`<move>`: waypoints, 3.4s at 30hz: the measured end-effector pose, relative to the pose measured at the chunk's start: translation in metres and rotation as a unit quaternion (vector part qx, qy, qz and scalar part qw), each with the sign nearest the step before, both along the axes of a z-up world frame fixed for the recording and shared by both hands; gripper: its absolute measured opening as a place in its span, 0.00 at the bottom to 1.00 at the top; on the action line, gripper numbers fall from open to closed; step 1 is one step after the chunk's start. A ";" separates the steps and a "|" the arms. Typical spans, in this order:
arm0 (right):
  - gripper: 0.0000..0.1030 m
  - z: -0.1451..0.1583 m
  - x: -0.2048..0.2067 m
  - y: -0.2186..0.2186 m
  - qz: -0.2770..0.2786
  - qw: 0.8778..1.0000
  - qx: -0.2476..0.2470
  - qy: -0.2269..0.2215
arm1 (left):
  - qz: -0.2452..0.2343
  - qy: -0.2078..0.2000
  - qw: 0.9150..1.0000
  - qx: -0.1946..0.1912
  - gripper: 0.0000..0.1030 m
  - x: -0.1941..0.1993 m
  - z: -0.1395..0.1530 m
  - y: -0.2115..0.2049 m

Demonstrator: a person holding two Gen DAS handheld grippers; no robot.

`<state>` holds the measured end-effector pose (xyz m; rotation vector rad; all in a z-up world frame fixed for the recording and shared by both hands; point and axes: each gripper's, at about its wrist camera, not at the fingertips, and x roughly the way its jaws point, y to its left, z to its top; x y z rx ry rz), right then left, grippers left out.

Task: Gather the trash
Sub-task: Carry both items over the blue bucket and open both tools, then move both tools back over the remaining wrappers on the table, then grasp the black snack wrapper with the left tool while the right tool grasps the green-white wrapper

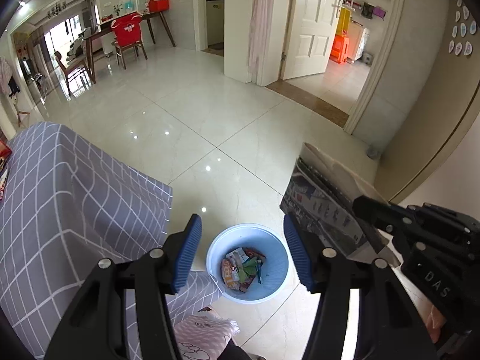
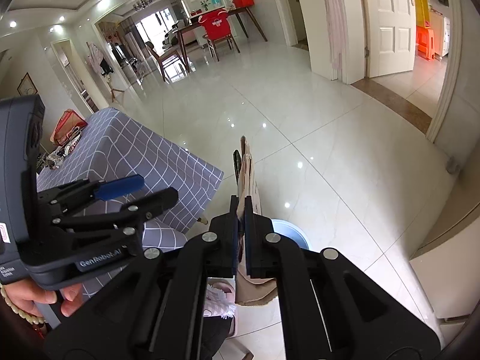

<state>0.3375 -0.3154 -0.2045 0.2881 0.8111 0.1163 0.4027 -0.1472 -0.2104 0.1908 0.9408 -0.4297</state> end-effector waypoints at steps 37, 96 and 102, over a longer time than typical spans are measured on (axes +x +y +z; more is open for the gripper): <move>0.51 0.038 0.015 0.059 0.009 0.999 -0.014 -0.038 | 0.056 -0.042 0.997 -0.042 0.64 0.000 0.044 0.083; 0.15 0.061 0.147 0.365 0.217 0.974 -0.056 -0.023 | 0.311 -0.105 0.940 -0.095 0.19 0.025 0.102 0.434; 0.15 0.086 0.115 0.342 0.211 0.976 -0.041 -0.042 | 0.298 -0.128 0.941 -0.095 0.19 -0.009 0.128 0.411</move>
